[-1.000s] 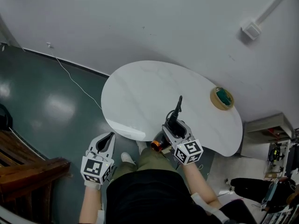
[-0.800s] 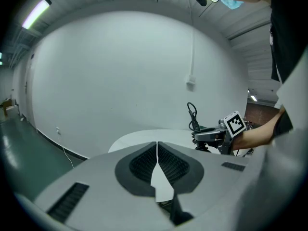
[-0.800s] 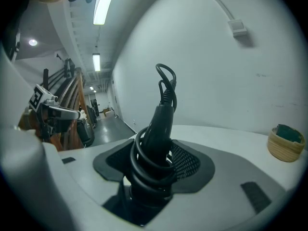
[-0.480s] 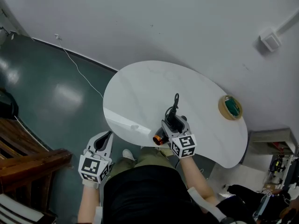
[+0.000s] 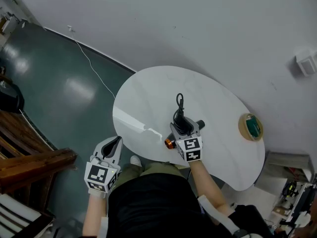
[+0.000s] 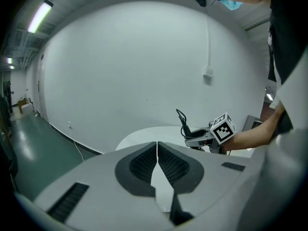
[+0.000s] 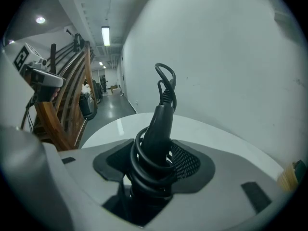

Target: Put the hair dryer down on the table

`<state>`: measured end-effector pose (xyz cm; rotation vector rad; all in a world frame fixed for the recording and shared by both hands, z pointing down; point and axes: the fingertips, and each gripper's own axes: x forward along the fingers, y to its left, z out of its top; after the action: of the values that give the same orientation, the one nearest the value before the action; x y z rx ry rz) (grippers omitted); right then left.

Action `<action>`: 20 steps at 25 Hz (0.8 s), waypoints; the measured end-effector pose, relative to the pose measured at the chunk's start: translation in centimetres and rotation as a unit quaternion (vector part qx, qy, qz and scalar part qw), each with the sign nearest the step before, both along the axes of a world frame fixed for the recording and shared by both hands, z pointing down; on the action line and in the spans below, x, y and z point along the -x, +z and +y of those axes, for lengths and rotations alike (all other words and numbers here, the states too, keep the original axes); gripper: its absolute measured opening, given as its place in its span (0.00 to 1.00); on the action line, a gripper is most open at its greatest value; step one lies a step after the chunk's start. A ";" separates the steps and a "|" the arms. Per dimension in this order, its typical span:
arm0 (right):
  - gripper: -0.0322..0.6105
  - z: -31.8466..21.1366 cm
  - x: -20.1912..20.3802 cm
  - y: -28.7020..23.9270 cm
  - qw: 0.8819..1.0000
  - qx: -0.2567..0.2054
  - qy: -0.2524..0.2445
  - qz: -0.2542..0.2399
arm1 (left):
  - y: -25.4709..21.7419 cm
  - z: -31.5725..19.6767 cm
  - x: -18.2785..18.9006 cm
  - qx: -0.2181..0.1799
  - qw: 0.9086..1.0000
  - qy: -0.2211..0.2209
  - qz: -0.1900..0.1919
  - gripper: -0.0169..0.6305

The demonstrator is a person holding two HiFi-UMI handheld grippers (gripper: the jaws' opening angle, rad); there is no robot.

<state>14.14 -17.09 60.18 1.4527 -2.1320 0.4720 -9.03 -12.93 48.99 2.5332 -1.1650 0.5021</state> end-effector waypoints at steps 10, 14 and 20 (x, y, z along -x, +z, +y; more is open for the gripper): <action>0.45 -4.7 0.7 2.9 0.998 0.059 -0.021 0.017 | 1.0 -1.3 0.6 0.019 0.999 -0.035 -0.007 0.05; 0.45 -5.6 1.0 3.8 0.996 0.084 -0.029 0.021 | 1.5 -1.2 0.6 0.025 0.999 -0.045 -0.011 0.05; 0.45 -6.9 1.4 5.3 0.991 0.128 -0.036 0.023 | 1.9 -1.0 0.7 0.031 0.998 -0.053 -0.014 0.05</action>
<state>12.78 -24.03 65.45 1.2290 -1.9967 0.6519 -9.70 -13.93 50.92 2.4055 -1.2666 0.5401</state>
